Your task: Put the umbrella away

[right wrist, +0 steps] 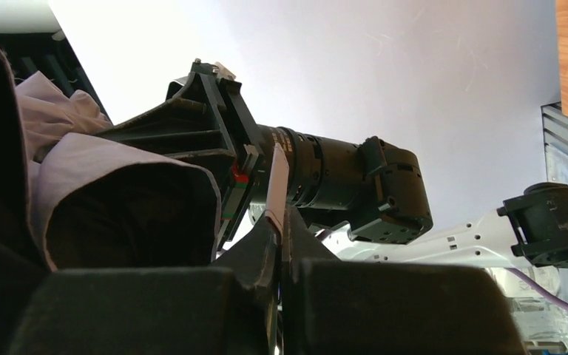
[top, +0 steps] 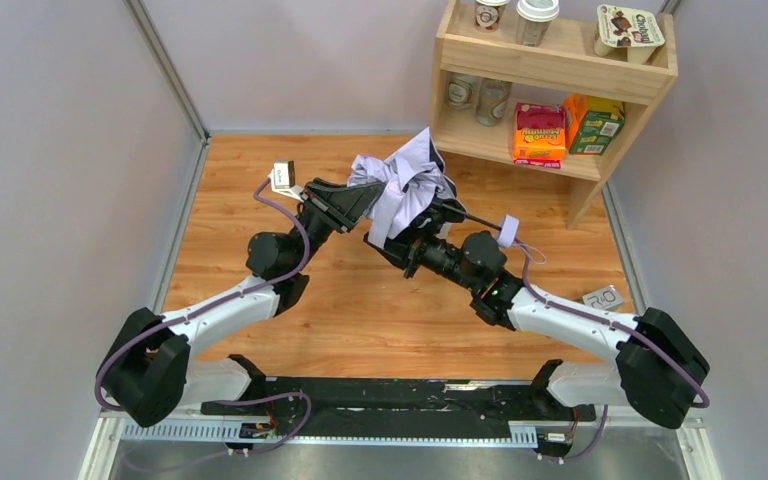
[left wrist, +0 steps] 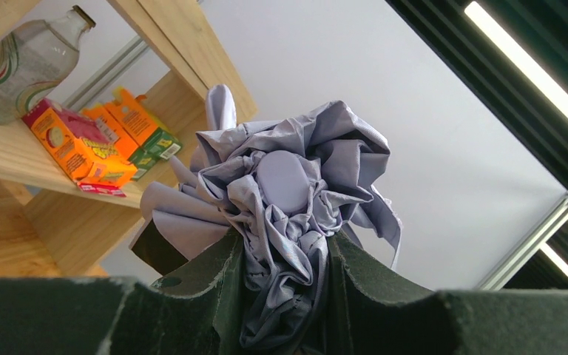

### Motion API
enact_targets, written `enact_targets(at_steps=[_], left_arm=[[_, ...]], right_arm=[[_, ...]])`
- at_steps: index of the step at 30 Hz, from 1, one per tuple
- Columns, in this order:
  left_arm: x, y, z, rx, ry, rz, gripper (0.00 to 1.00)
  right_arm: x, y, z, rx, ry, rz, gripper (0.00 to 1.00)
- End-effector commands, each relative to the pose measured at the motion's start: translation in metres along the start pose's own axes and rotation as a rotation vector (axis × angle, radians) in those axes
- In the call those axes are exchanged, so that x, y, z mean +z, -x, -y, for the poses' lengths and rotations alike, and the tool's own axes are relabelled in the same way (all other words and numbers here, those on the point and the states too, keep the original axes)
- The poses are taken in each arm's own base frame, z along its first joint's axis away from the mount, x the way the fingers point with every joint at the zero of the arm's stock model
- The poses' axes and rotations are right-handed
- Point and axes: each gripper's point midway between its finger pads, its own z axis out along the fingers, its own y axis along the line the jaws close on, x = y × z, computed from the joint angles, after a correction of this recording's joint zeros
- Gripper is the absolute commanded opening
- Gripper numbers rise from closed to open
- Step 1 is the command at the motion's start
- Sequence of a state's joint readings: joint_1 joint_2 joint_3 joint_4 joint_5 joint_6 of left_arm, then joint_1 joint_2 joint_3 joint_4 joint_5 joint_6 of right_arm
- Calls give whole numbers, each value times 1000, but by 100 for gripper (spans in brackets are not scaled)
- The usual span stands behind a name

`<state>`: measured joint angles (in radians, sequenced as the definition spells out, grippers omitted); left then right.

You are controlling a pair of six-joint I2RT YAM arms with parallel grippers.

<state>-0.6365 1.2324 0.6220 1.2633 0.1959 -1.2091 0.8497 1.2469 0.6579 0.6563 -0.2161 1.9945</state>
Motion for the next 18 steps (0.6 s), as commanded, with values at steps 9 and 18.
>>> enact_targets(at_steps=[9,18], left_arm=[[-5,61,70,-285,-195,268,0],[-28,30,43,-480,-21,141,0]], right_arm=[[1,34,-17,250,134,23,0],[-26,93,-28,-354,112,168,0]])
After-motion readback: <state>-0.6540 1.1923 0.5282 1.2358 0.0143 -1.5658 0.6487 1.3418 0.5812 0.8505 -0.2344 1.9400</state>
